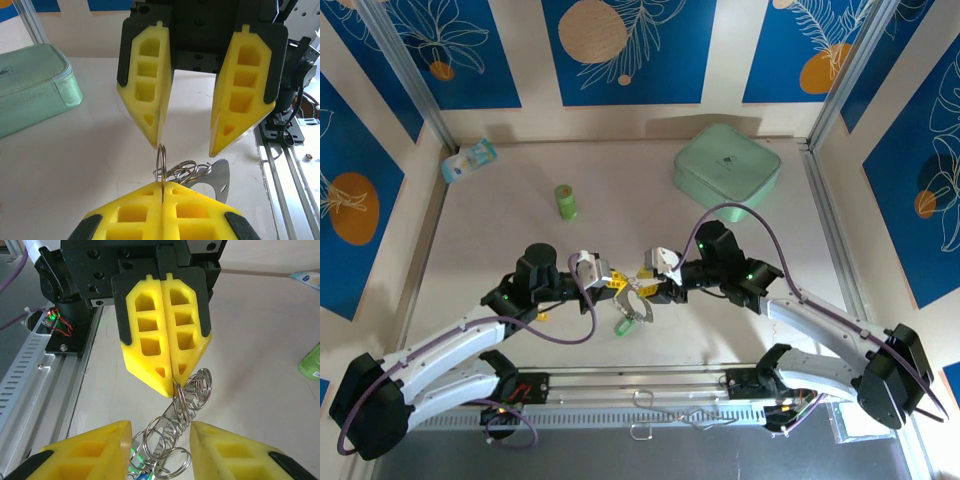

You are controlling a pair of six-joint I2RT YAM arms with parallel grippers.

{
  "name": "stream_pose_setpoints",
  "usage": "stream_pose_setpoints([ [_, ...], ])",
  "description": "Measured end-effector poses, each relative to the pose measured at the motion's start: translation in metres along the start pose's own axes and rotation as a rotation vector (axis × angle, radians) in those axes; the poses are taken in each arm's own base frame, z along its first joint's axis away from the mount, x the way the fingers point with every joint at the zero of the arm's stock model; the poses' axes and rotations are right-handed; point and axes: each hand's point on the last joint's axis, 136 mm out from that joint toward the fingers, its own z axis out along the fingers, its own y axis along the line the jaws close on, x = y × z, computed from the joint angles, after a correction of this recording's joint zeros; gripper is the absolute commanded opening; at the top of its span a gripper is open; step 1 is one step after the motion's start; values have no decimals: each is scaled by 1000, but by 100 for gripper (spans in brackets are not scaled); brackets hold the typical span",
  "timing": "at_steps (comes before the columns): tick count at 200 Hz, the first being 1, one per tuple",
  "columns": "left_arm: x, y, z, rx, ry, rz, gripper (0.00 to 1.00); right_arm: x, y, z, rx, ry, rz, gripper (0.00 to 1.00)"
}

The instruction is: Put the keys on the keyring

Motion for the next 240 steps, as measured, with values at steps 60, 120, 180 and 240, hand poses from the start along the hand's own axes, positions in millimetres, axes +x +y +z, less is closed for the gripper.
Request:
stream_pose_setpoints([
  [60, 0, 0, 0, 3, -1, 18, 0, -1, -4, 6, 7, 14, -21, 27],
  [120, 1, -1, 0, 4, 2, 19, 0, -10, -9, 9, 3, 11, -50, 9],
  [180, 0, -2, -7, -18, 12, -2, 38, -9, -3, 10, -43, 10, -34, 0],
  [240, -15, -7, -38, -120, -87, -61, 37, -5, 4, 8, -97, -30, 21, 0],
])
